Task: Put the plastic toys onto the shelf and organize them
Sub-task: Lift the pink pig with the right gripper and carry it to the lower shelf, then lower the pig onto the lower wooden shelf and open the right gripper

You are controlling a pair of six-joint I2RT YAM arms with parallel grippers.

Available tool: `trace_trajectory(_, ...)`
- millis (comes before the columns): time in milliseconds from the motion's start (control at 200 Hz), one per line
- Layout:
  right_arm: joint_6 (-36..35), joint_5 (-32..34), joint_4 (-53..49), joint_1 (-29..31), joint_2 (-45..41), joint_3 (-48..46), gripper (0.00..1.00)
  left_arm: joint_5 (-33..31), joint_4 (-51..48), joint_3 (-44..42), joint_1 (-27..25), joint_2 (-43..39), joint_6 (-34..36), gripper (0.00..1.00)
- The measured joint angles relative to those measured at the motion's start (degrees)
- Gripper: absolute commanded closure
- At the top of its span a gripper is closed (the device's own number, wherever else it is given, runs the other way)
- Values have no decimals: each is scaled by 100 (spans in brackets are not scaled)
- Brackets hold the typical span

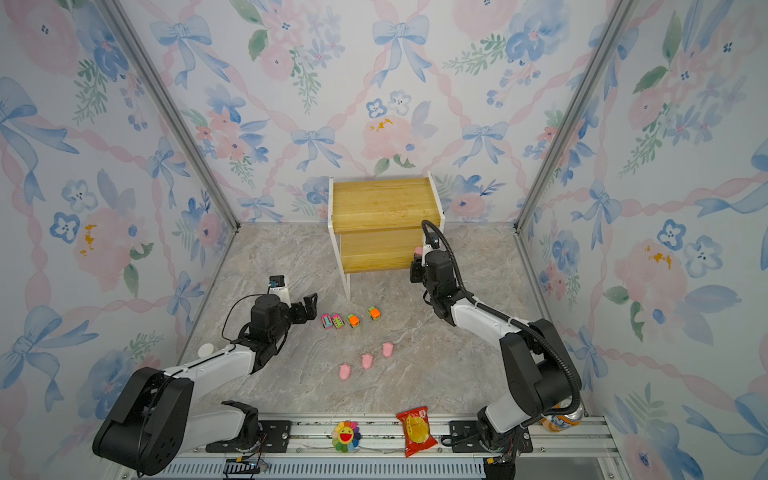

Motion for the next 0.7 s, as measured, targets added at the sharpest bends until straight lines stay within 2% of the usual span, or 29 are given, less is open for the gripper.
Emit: trace_trajectory(700, -9, 15, 20, 4, 136, 120, 65, 2, 0, 0, 37, 0, 0, 2)
